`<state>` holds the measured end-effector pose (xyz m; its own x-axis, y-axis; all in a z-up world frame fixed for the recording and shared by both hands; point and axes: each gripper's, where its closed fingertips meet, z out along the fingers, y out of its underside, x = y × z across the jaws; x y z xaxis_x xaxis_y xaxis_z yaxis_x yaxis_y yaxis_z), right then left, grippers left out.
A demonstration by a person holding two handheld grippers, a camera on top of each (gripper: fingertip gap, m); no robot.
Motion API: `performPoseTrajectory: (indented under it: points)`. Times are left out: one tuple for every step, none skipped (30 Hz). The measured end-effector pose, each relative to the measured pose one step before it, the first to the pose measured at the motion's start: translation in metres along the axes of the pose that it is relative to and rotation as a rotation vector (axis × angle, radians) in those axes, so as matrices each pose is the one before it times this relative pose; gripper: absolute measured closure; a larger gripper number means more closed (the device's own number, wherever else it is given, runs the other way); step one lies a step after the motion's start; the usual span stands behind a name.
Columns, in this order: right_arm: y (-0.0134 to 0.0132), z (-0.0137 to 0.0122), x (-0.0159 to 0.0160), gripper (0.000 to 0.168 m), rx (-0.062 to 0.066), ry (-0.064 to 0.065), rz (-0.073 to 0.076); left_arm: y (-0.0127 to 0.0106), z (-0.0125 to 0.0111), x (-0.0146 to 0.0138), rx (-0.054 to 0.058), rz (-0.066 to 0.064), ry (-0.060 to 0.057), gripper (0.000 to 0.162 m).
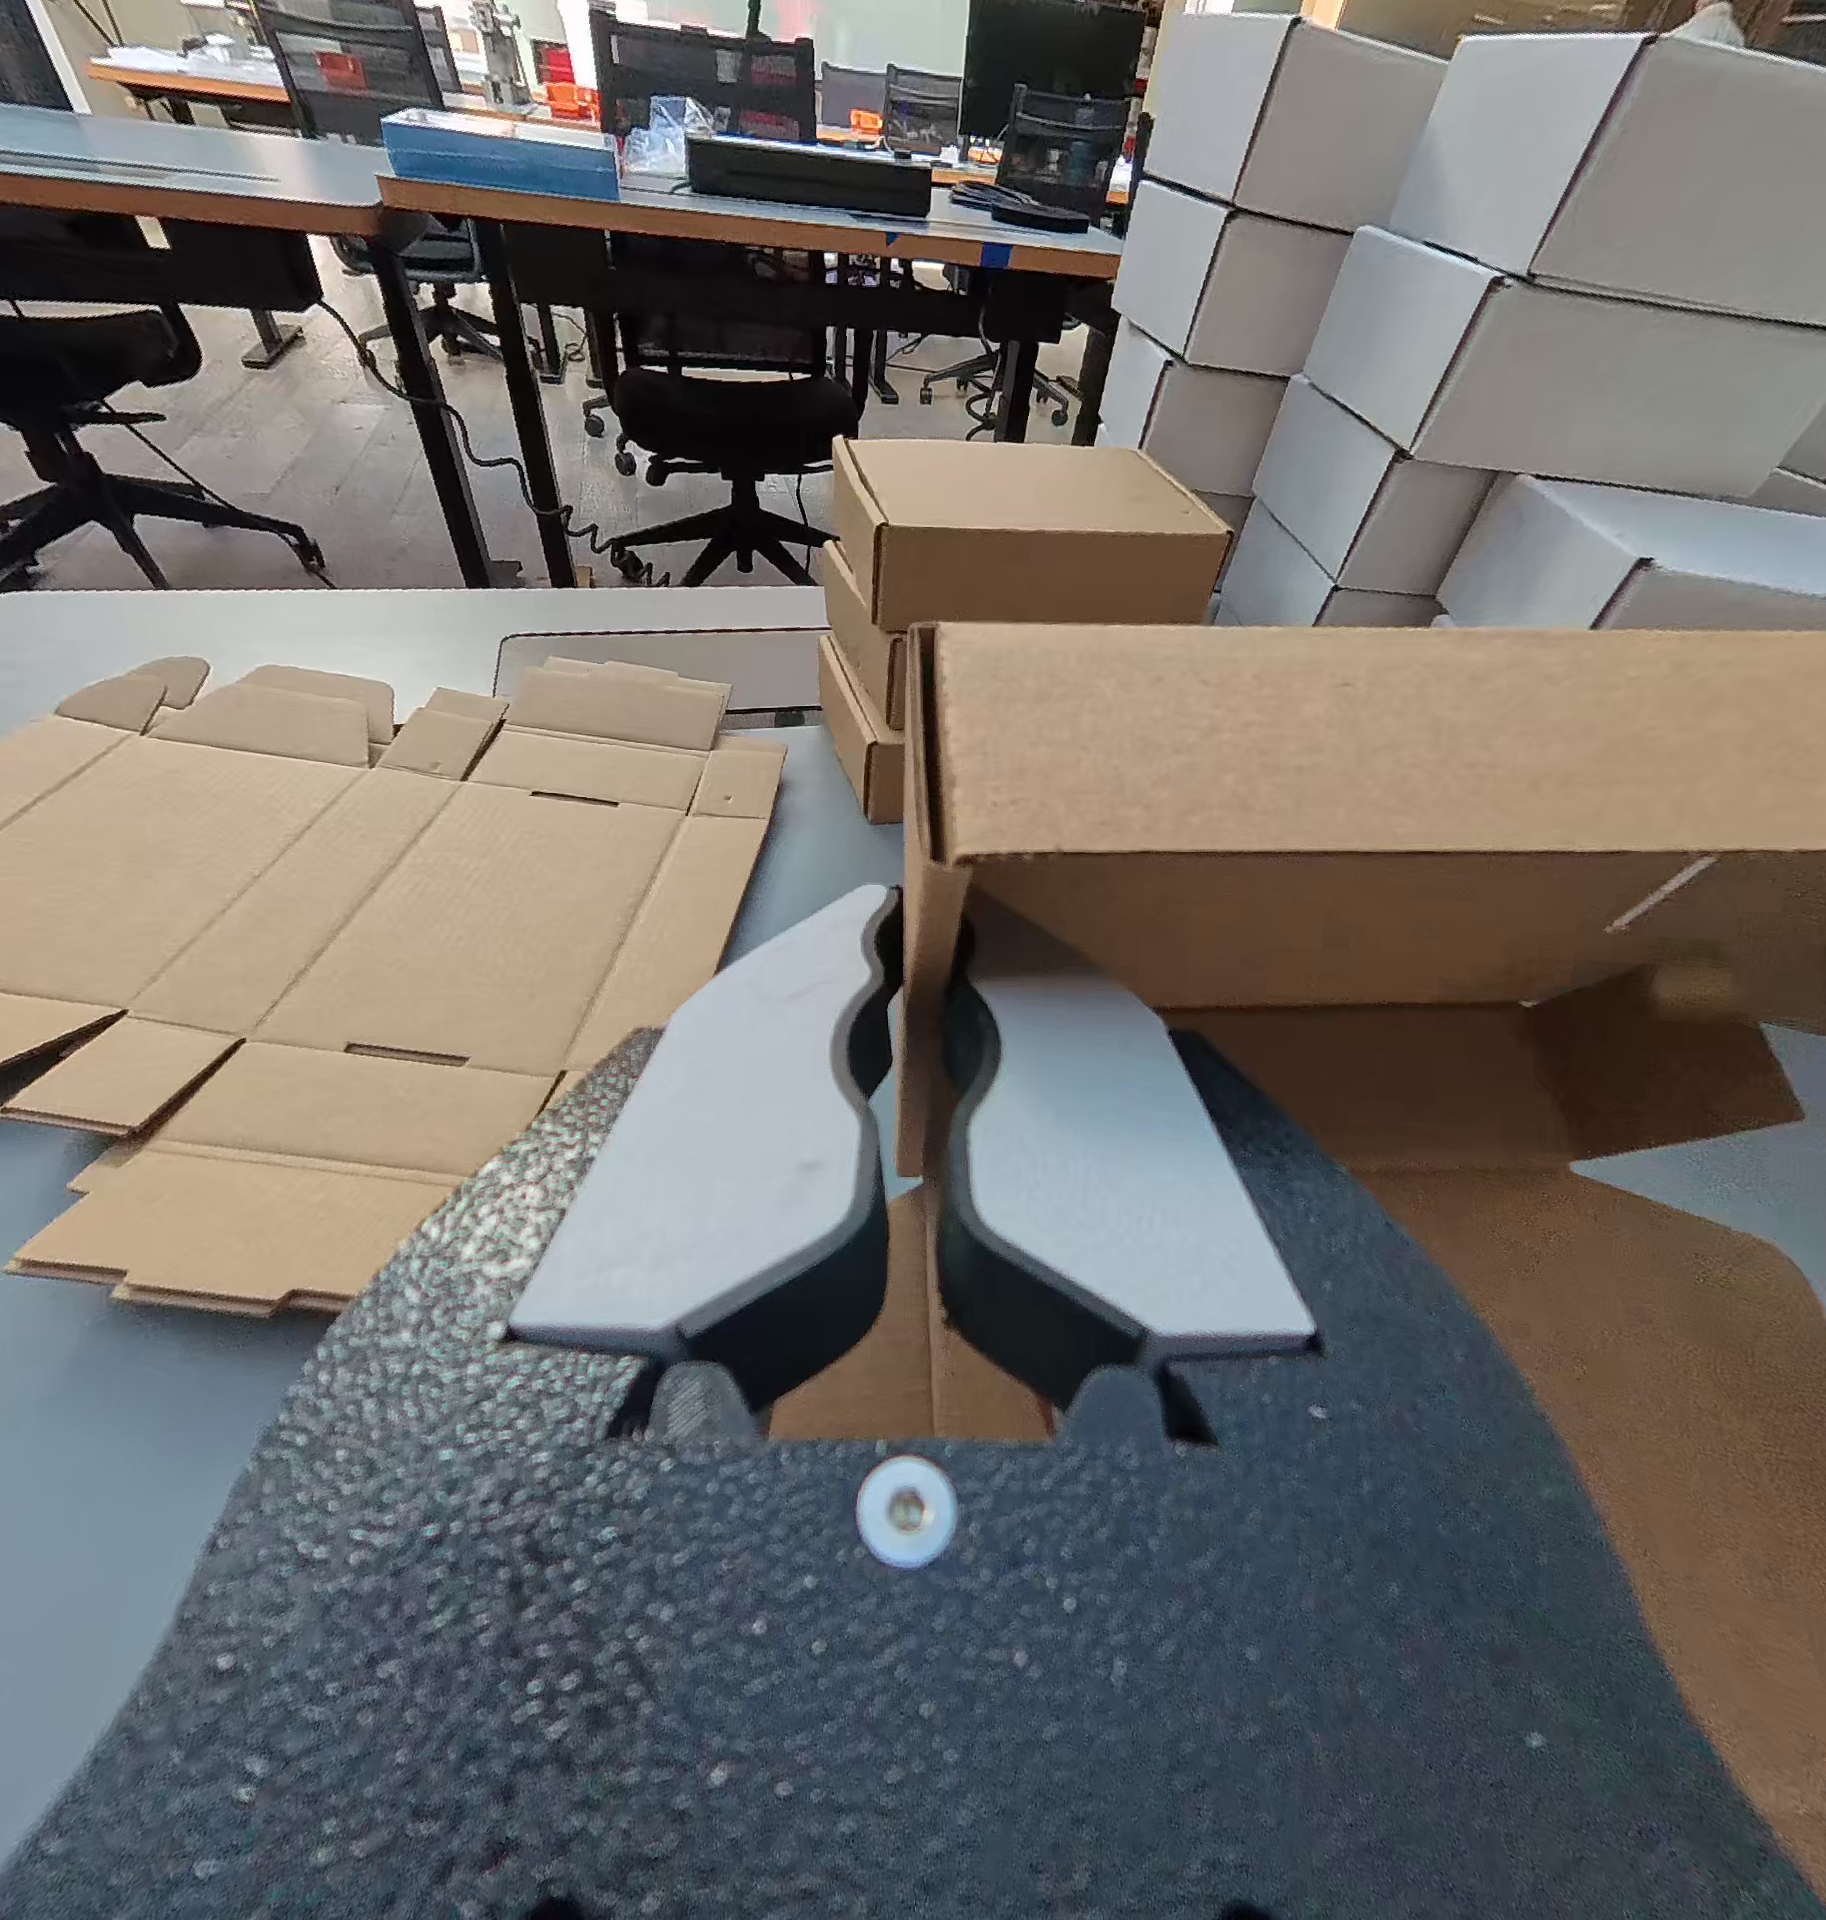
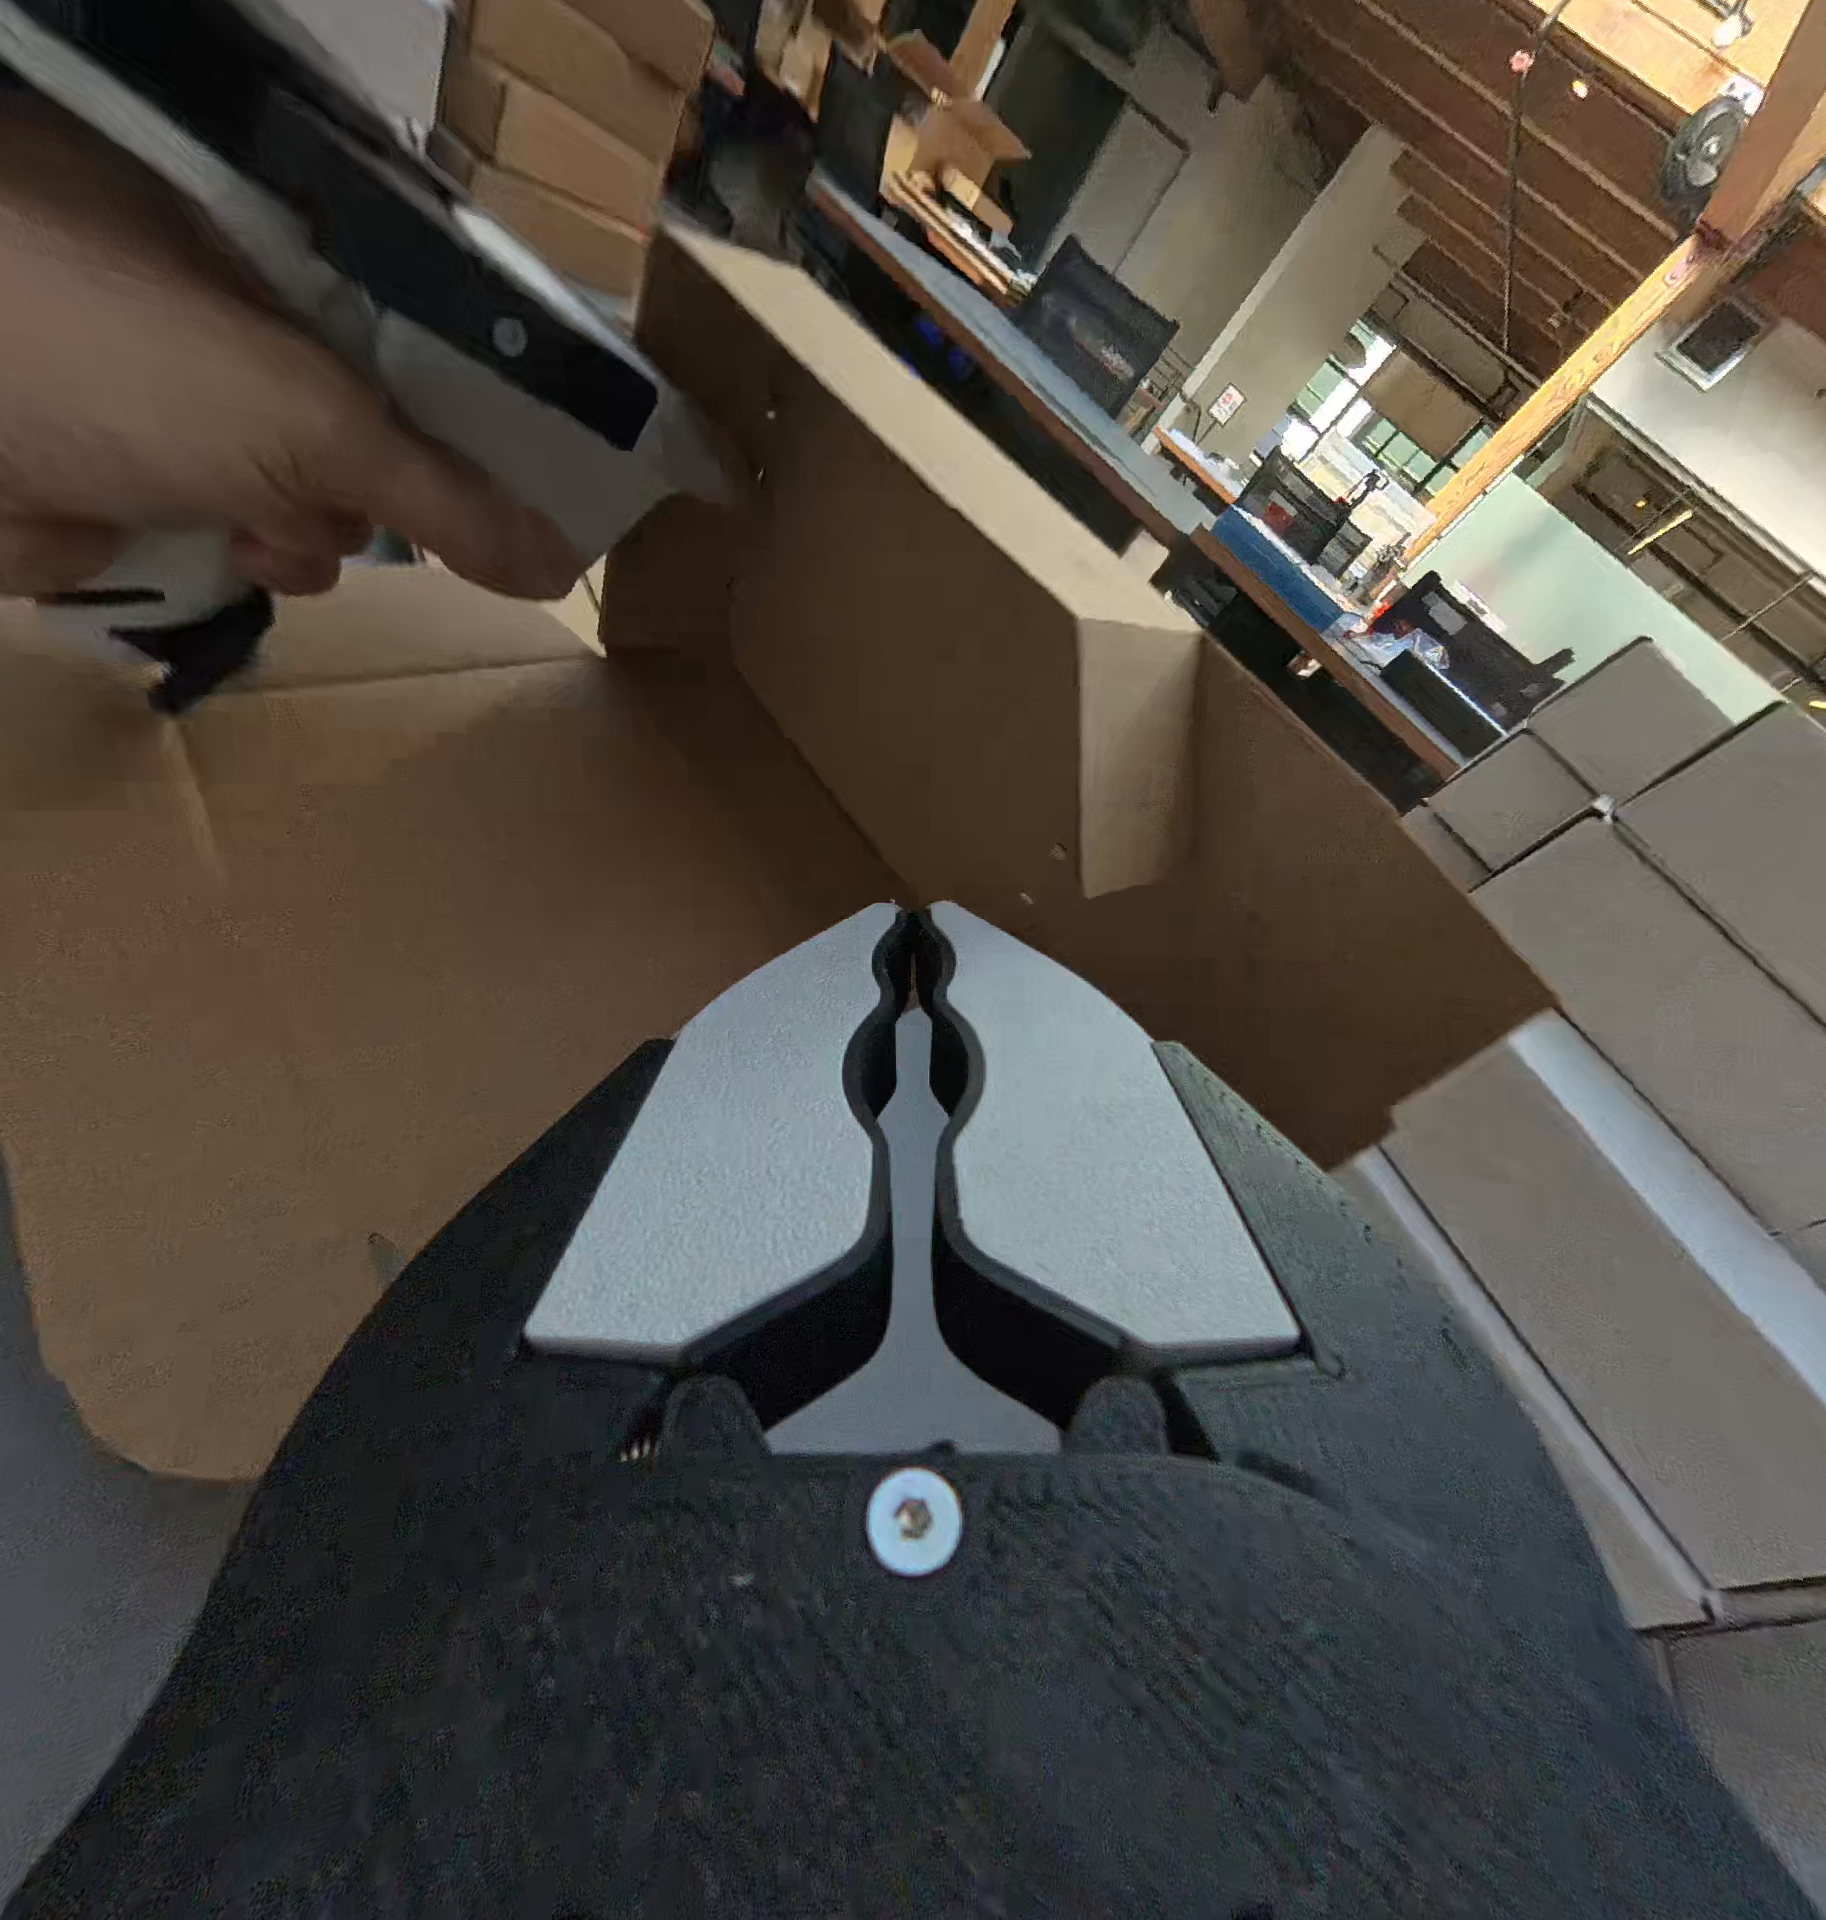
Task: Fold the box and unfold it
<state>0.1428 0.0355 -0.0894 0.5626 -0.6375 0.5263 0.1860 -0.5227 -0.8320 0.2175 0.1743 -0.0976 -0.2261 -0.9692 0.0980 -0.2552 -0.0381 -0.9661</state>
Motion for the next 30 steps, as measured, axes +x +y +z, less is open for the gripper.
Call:
performPoseTrajectory:
  points:
    - [-0.00541, -0.00879, 0.00907, 0.164, 0.0585, -0.0058, 0.1031, 0.00004, -0.00042, -0.0045, 0.0005, 0.0005, -0.0018, 0.158]
    - [-0.00384, -0.00869, 0.01351, 0.156, 0.0496, 0.0245, 0.1021, 0.00018, -0.00061, -0.00387, 0.0018, -0.0058, 0.0046, 0.158]
    - [-0.00197, -0.00845, 0.01892, 0.148, 0.034, 0.0593, 0.0847, 0.00061, -0.00063, -0.00358, -0.0017, -0.0114, 0.0059, 0.158]
    - [-0.00047, -0.00718, 0.0197, 0.146, 0.0209, 0.0595, 0.0476, 0.00094, -0.00085, -0.0035, -0.0046, -0.0067, 0.0019, 0.158]
    - [0.00027, -0.00528, 0.01989, 0.142, 0.0166, 0.0596, 0.0306, 0.0005, -0.00105, -0.0023, -0.001, -0.002, 0.0049, 0.158]
    - [0.00168, -0.00271, 0.01918, 0.136, 0.0007, 0.0546, 0.0209, 0.00083, -0.00095, -0.00004, -0.0046, 0.0022, 0.015, 0.158]
    - [0.00374, 0.00029, 0.01453, 0.133, -0.0204, 0.0279, 0.0126, 0.00103, -0.00057, 0.0006, -0.0073, -0.0001, 0.0126, 0.158]
    - [0.00408, 0.00276, 0.00924, 0.131, -0.0249, -0.0011, 0.0145, 0.00037, -0.00008, 0.00107, -0.0027, -0.0014, 0.0102, 0.158]
    - [0.00219, 0.0048, 0.00422, 0.128, -0.0145, -0.0235, 0.016, 0.00014, 0.00008, 0.00215, -0.0012, -0.0021, 0.0134, 0.158]
    - [0.00072, 0.00535, 0.00147, 0.125, -0.009, -0.0305, 0.0191, 0.00049, 0.0005, 0.00322, -0.006, -0.0052, 0.0177, 0.158]
    - [0.00045, 0.00549, -0.00069, 0.123, -0.0134, -0.0323, 0.0166, 0.00018, 0.00079, 0.00375, -0.0034, -0.0062, 0.0192, 0.158]
    - [-0.00047, 0.00523, -0.00358, 0.12, -0.0095, -0.044, 0.0112, -0.00018, 0.00072, 0.00341, -0.0003, -0.0026, 0.0162, 0.158]
    - [-0.00193, 0.00482, -0.00649, 0.123, 0.0004, -0.0553, 0.0063, 0.00039, 0.00078, 0.00336, -0.0055, 0.0025, 0.014, 0.158]
    - [-0.00209, 0.00439, -0.00695, 0.127, 0.0028, -0.0532, 0.0064, 0.00057, 0.00095, 0.00322, -0.0076, 0.003, 0.0135, 0.158]
    - [-0.00142, 0.00427, -0.00629, 0.131, -0.0019, -0.0441, 0.0063, -0.00022, 0.00079, 0.0023, -0.0017, 0.0005, 0.0082, 0.158]
    - [-0.0005, 0.00384, -0.01076, 0.137, -0.0072, -0.0699, -0.0081, 0.00009, 0.00079, 0.00148, -0.0043, 0.0038, 0.0027, 0.158]
    - [-0.00018, 0.00371, -0.00899, 0.139, -0.0105, -0.0505, -0.0027, 0.00016, 0.00089, -0.00003, -0.0053, 0.0026, -0.0049, 0.158]
    - [0.00003, 0.00286, -0.00771, 0.144, -0.0107, -0.0385, -0.0106, -0.00077, 0.00039, -0.00141, 0.0021, 0.0017, -0.0093, 0.158]
    - [0.00108, 0.00251, -0.00854, 0.146, -0.0152, -0.0411, -0.0237, -0.00032, 0.00021, -0.00133, -0.0015, -0.0031, -0.0019, 0.158]
    - [0.0019, 0.00219, -0.00615, 0.146, -0.019, -0.0227, -0.023, -0.00003, 0.00022, -0.00128, -0.0033, -0.0054, 0.0017, 0.158]
    - [0.00198, 0.00222, -0.00778, 0.147, -0.018, -0.0351, -0.027, -0.00027, 0.00002, -0.00118, 0.0014, -0.0019, -0.0004, 0.158]
    - [0.00226, 0.002, -0.00899, 0.151, -0.0177, -0.0466, -0.0237, 0.00012, 0.00004, -0.00127, -0.0017, 0.0009, -0.0022, 0.157]
    - [0.00145, 0.00213, -0.00418, 0.151, -0.0117, -0.0146, -0.0137, 0.00001, 0.0001, -0.00078, -0.0009, -0.002, 0.0001, 0.157]
    - [0.0015, 0.00203, -0.00371, 0.153, -0.0134, -0.0122, -0.015, -0.00002, -0.00005, -0.00112, 0.0001, -0.0034, -0.0049, 0.157]
    - [0.00064, 0.00174, -0.00378, 0.157, -0.0093, -0.0122, -0.0098, -0.0003, -0.00014, -0.00131, 0.002, 0.0008, -0.0089, 0.157]
    - [-0.0006, 0.00156, -0.00313, 0.162, -0.0019, -0.0046, -0.0032, -0.00005, -0.00001, -0.00065, 0.0004, -0.0001, -0.0043, 0.156]
    - [-0.00089, 0.00164, -0.00405, 0.168, 0.0009, -0.0097, -0.0033, -0.00001, 0.00016, -0.00014, 0.0012, -0.0051, -0.0019, 0.156]
    - [-0.00045, 0.00195, -0.00507, 0.168, -0.0016, -0.0158, -0.007, -0.00003, 0.00035, -0.00028, 0.0009, -0.0051, -0.0032, 0.156]
    - [0.00046, 0.00202, -0.00453, 0.168, -0.0068, -0.0113, -0.0104, 0.00028, 0.00051, -0.00014, -0.0018, -0.0036, 0.0005, 0.156]
    - [0.00163, 0.00214, -0.00437, 0.168, -0.0133, -0.0096, -0.0167, 0.00027, 0.00058, 0.00026, -0.002, -0.0049, 0.0032, 0.156]
